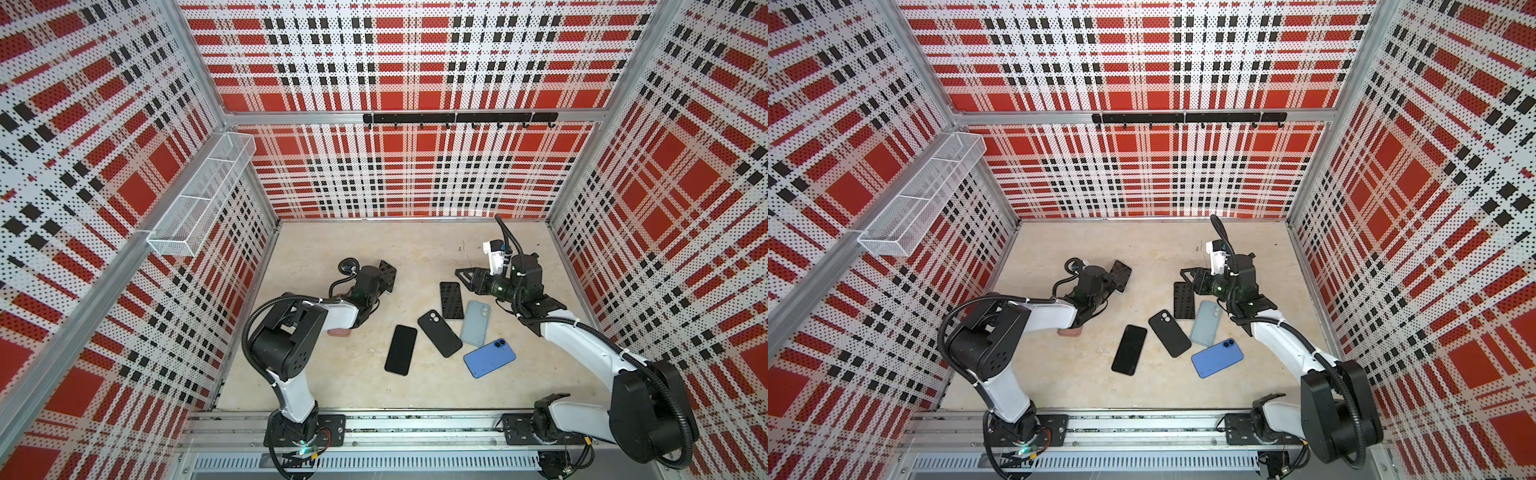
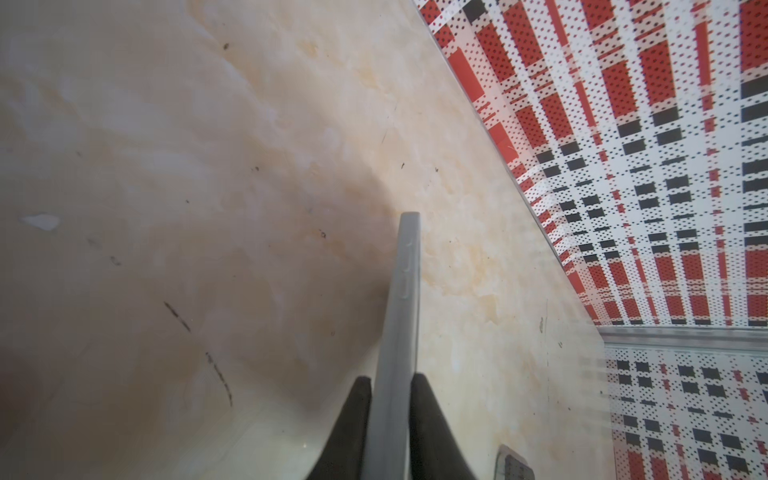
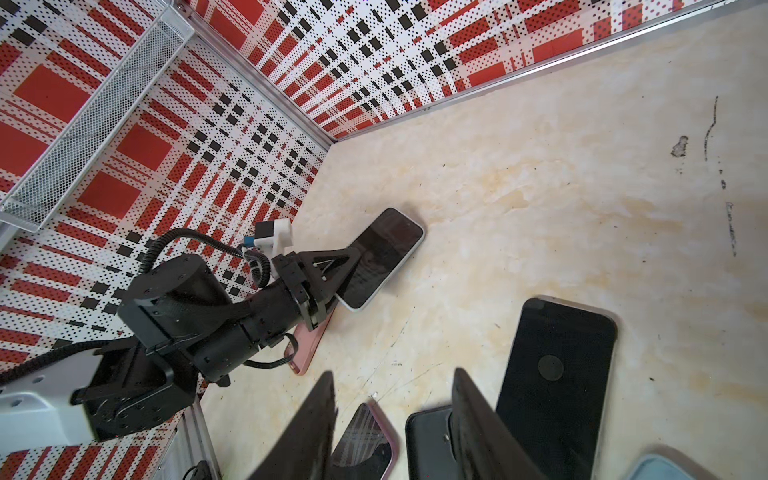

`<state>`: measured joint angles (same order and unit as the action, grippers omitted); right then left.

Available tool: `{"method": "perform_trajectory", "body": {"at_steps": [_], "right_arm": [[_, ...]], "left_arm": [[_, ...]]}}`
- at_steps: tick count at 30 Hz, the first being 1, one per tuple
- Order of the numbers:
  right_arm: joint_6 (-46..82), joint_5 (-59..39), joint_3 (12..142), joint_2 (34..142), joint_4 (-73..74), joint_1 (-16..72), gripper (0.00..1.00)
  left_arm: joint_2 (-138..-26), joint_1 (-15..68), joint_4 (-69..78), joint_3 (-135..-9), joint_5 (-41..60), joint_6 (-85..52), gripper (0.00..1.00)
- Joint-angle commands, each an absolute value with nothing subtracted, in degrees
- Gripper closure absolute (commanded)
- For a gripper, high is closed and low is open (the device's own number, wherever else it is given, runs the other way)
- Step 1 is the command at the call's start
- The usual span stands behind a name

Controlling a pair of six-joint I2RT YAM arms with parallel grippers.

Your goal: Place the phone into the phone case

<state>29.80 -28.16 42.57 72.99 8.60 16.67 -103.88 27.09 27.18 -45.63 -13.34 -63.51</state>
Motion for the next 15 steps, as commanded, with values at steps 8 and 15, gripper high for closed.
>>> {"method": "perform_trajectory", "body": {"at_steps": [8,15], "right_arm": [[28.9,-27.14,42.85,73.29,9.05,16.56,0.54],[29.18,-27.29,42.71,73.48,9.19,16.55,0.54]], "left_arm": [[-109.22,27.47,33.68,-47.51,-14.23,-65.86,0.68],[-111.16,27.57,33.69,-48.03,-14.24,-66.52,0.57]]}}
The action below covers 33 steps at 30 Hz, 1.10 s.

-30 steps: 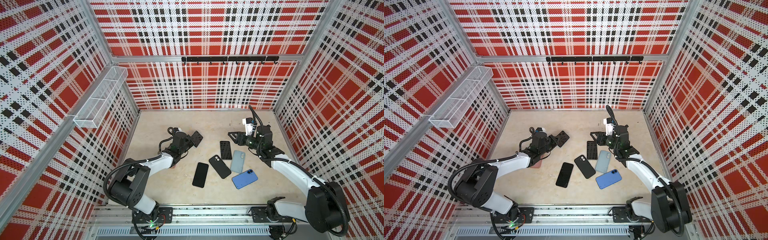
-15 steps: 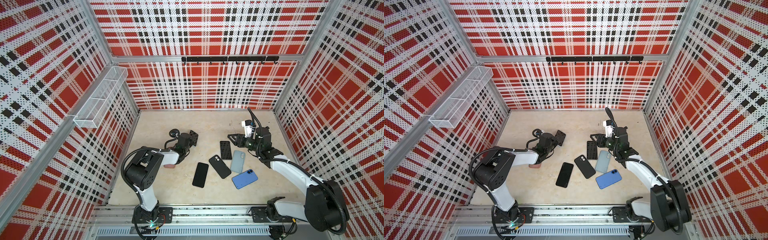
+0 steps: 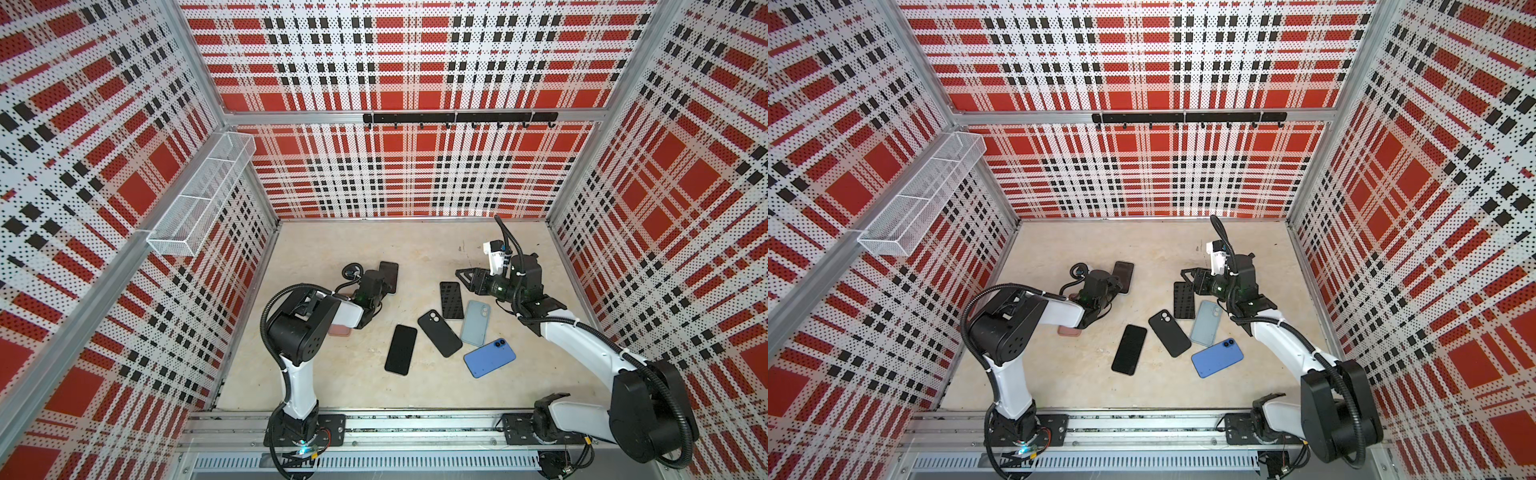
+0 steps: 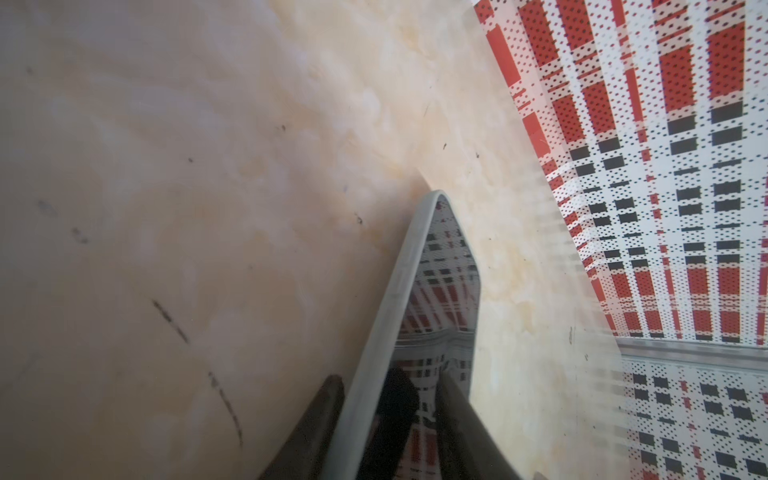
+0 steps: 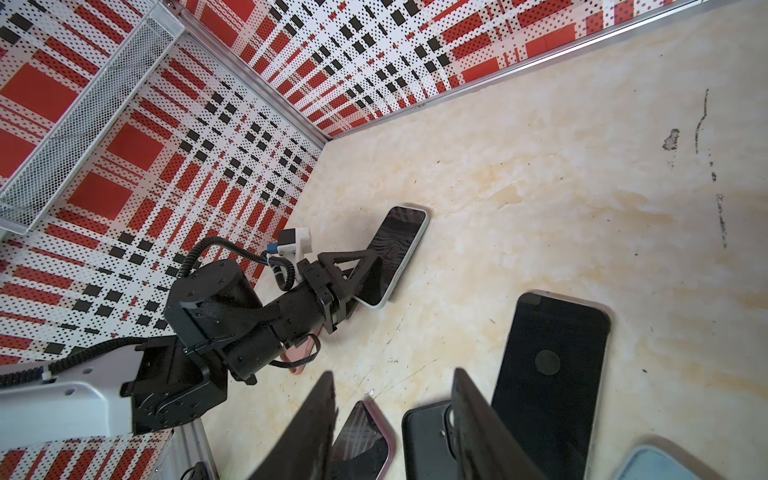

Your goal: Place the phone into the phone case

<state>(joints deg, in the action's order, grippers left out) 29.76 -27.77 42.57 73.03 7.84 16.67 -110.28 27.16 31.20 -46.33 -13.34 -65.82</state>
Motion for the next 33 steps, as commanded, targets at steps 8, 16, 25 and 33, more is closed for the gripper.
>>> {"method": "perform_trajectory", "body": {"at_steps": [8,16,25,33], "right_arm": [[29.44,-26.68,41.82,72.67,9.01,16.53,0.54],[27.56,-23.42,42.87,69.91,4.85,16.4,0.52],[25.85,-19.58,44.56,62.53,-1.98,14.72,0.5],[21.35,-18.36,48.03,60.87,-14.06,14.65,0.49]], "left_arm": [[-110.94,27.68,32.56,-48.08,-14.75,-65.51,0.38],[-104.11,28.05,22.68,-48.72,-18.22,-60.64,0.18],[-91.47,30.76,11.49,-49.38,-21.9,-54.16,0.13],[-75.3,36.33,-7.1,-55.57,-33.2,-36.1,0.1]]}}
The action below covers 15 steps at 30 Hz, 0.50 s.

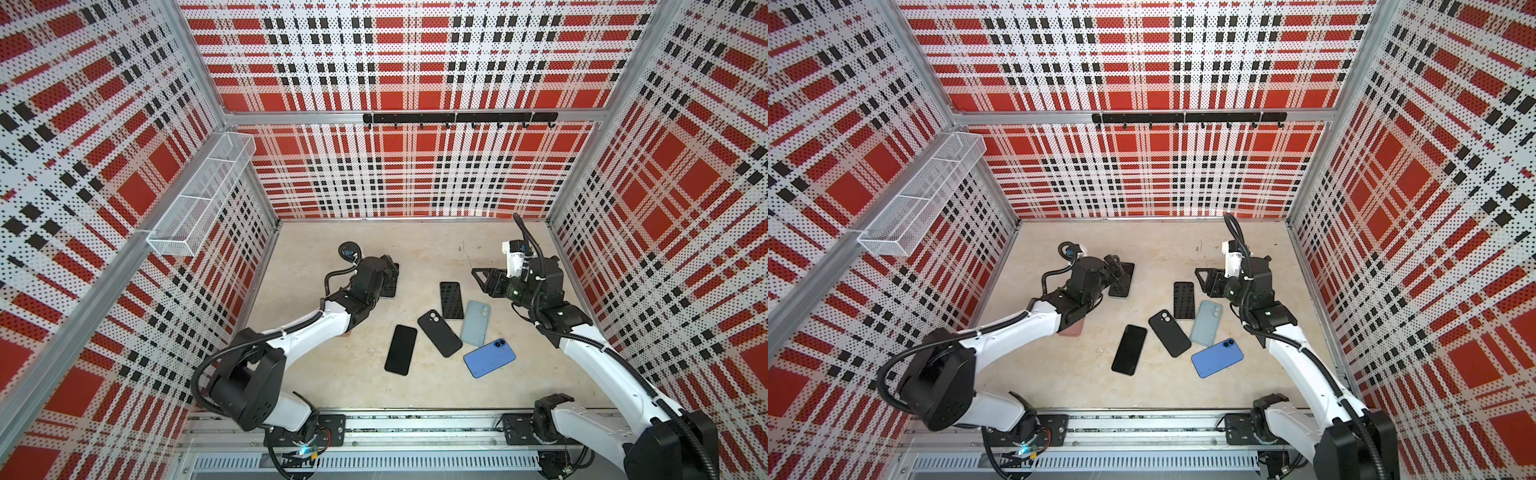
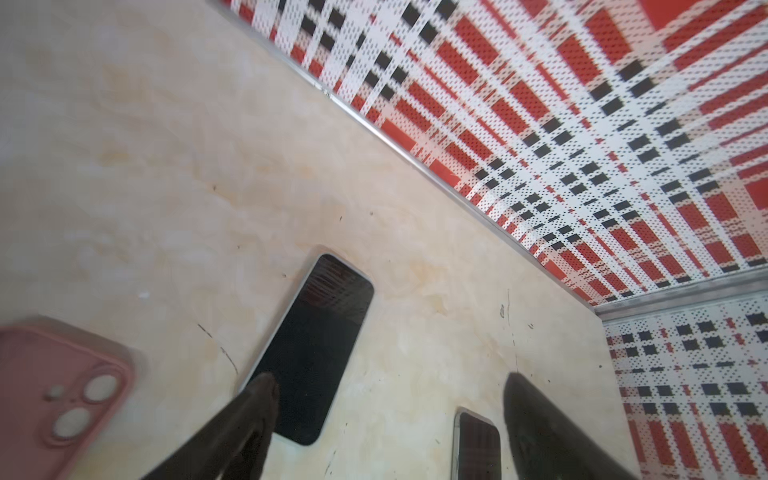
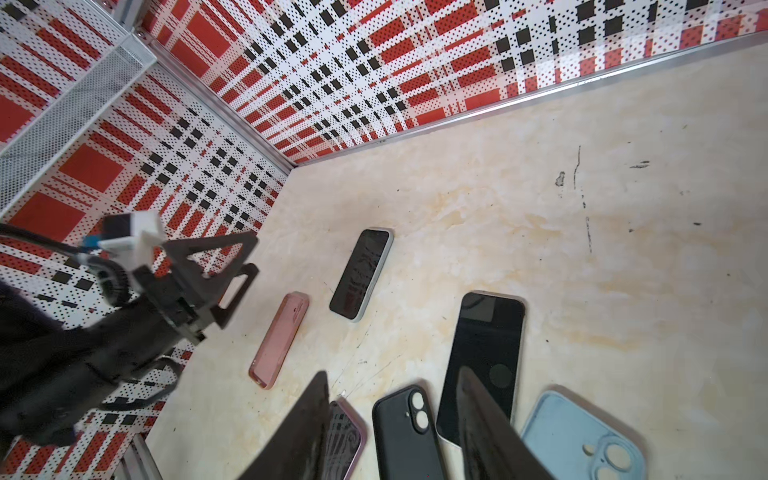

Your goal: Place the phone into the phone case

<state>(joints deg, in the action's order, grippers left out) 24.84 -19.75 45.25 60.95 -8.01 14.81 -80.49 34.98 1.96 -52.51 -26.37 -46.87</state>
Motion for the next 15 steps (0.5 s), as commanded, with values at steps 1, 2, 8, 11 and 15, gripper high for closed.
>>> {"method": "perform_trajectory", "body": {"at_steps": [1,2,8,11,15], "right_arm": [[20.5,-18.45,48.74,61.44,-16.03,14.62,0.49],[19.78,-18.72,49.36,61.96,-17.77,14.68,0.49],[19.24,-16.99,48.5,62.4,-21.08,14.67,0.4],[19.3,-13.8,48.82,63.13,-22.64,14.65,0.35],[17.71,-6.77,50.2,64.51,-24.44,14.68,0.32]], "left_arm": [[-73.45,36.51,-9.31,-56.92,-32.85,-33.19,0.1],[-71.98,36.65,-11.58,-58.32,-32.24,-30.05,0.07],[-66.38,36.93,-26.66,-65.82,-29.59,-16.44,0.0],[-62.53,36.41,-27.48,-63.54,-29.89,-13.33,0.0],[-55.71,34.02,-19.09,-54.75,-29.9,-14.36,0.0]]}}
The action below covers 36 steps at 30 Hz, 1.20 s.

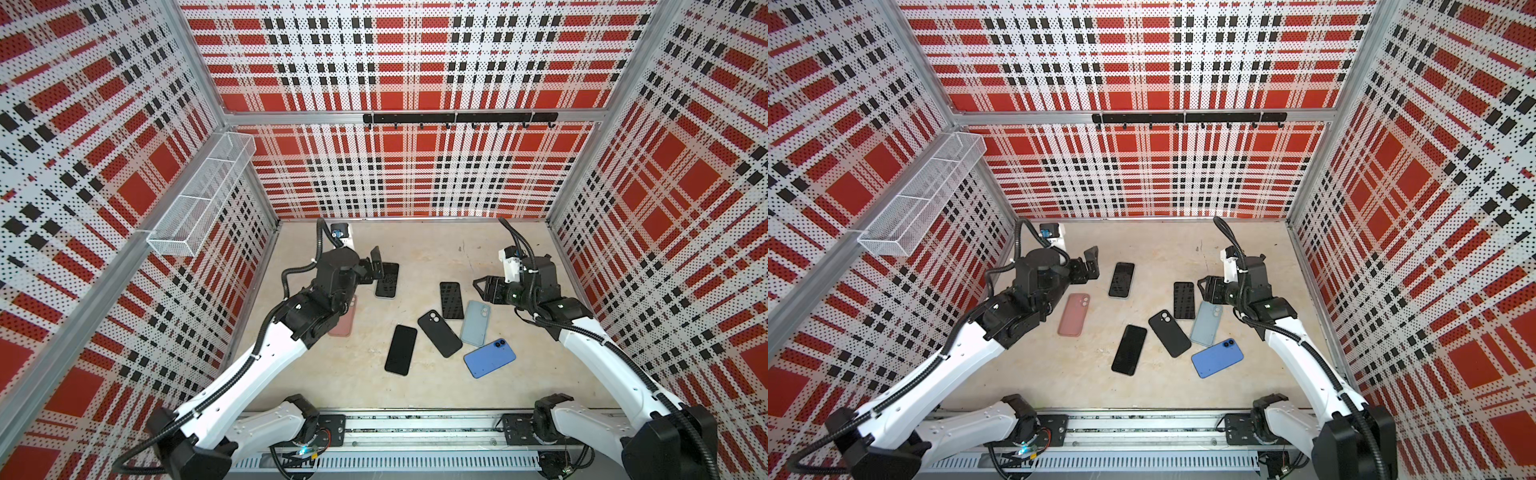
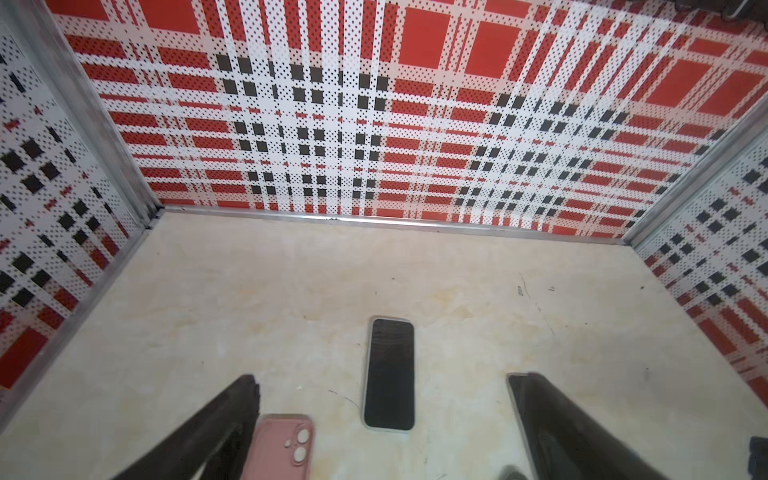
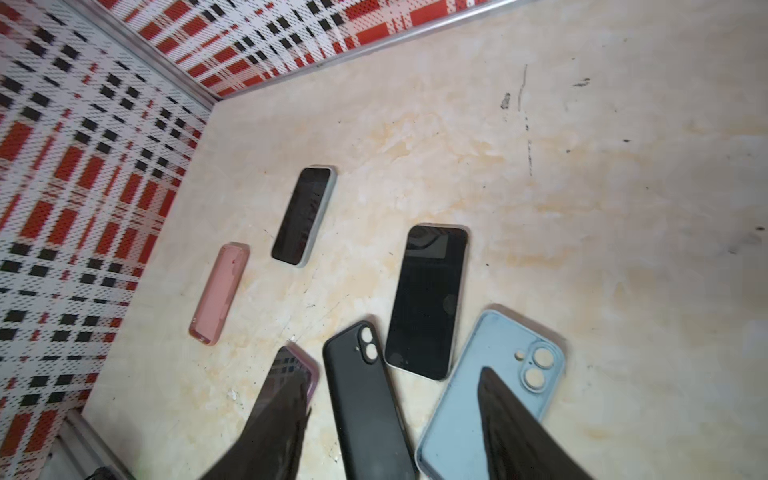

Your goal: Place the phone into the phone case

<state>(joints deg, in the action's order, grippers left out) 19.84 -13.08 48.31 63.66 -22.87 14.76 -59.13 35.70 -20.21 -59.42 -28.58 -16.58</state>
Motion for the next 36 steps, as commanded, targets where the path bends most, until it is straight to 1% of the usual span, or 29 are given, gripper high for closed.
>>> {"method": "perform_trajectory", "body": {"at_steps": [1,4,7,9,13,17,20,23,26,28,31,36], "right_arm": [[17.29,-4.57,50.32,64.36,-24.2,14.66,0.32],[16.41,0.36,49.63,62.47,-22.31,14.67,0.31],[16.43,2.52,49.59,61.41,-21.87,14.67,0.29],[16.56,1.59,50.79,62.4,-23.31,14.66,0.29],[17.64,-0.43,53.92,67.63,-27.86,15.89,0.29],[17.65,0.43,58.84,75.24,-33.39,20.66,0.27],[18.02,0.27,63.8,81.75,-37.57,23.88,0.25],[19.15,-2.11,67.26,87.98,-39.29,24.43,0.24],[19.62,-4.18,70.73,94.0,-41.17,24.78,0.22],[19.13,-4.39,72.27,97.76,-41.46,25.36,0.18],[18.76,-4.5,74.61,103.1,-41.84,25.82,0.17],[19.16,-3.89,77.48,108.82,-41.3,26.18,0.14]], "left_arm": [[-53.75,33.05,-15.46,-51.82,-28.78,-15.11,0.0],[-49.4,29.78,-11.33,-47.36,-22.25,-18.05,0.0],[-49.06,27.11,-14.89,-48.0,-16.13,-21.41,0.0],[-50.58,26.37,-18.28,-49.01,-13.0,-22.26,0.0],[-54.0,27.14,-21.99,-49.53,-7.95,-22.54,0.0],[-56.71,28.89,-21.97,-47.55,-7.55,-25.13,0.0],[-58.07,30.2,-18.11,-44.59,-7.52,-28.63,0.0],[-59.2,31.17,-12.6,-41.57,-7.83,-31.08,0.0],[-60.91,31.33,-10.46,-40.69,-7.45,-32.52,0.0],[-62.31,31.73,-9.62,-40.69,-6.61,-32.61,0.0],[-64.27,32.54,-9.39,-41.11,-5.42,-32.44,0.0],[-65.55,33.47,-8.54,-40.29,-4.46,-32.87,0.0]]}}
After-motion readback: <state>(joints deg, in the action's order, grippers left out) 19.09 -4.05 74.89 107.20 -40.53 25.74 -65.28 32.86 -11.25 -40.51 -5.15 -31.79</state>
